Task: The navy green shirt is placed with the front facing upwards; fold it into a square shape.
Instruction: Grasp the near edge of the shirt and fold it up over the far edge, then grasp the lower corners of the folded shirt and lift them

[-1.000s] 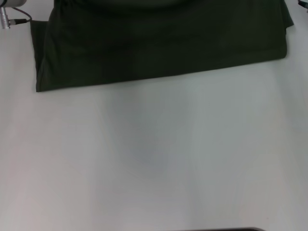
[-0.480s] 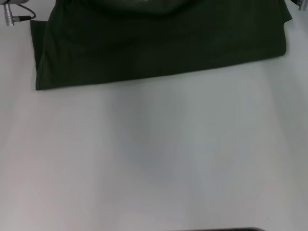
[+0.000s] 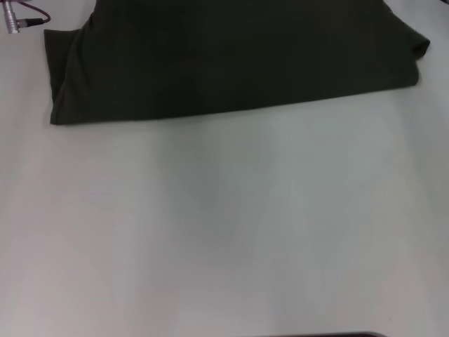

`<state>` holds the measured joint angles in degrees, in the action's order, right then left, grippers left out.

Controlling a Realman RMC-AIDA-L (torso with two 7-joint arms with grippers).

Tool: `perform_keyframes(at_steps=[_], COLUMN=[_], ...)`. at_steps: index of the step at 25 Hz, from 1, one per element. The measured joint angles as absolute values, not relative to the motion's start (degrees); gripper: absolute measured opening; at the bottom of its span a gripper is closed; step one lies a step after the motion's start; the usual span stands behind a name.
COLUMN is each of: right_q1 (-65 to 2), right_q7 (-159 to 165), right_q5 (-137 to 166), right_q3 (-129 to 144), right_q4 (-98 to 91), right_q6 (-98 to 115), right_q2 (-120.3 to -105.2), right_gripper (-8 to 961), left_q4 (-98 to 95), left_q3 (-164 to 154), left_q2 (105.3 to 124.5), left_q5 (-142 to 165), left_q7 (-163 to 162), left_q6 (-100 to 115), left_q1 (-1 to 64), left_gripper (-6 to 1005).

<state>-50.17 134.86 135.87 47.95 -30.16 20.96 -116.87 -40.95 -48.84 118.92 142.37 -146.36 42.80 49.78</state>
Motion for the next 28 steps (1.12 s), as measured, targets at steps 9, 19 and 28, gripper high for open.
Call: perform_keyframes(at_steps=[9,19,28], right_q1=[-50.8,-45.1,-33.6], right_q7=[139.9,139.3,136.5], right_q5=[135.8,129.1,114.5], right_q3=[47.5,41.6,38.0], right_q4=[-30.3,-41.5,-46.3], right_q6=[31.9,61.7,81.2], right_q2=[-111.73,-109.97,-109.49], right_gripper=[442,783,889], left_q4=[-41.6,-47.0,-47.9], left_q3=[-48.7,-42.6,-39.0], left_q2=[117.67,114.26,109.46], left_q5=[142.2,139.0,137.7], left_q7=[-149.0,-149.2,-149.8], left_q6=[45.7,67.5,86.2], left_q1=[49.6,48.6,45.5], left_gripper=[480,592,582])
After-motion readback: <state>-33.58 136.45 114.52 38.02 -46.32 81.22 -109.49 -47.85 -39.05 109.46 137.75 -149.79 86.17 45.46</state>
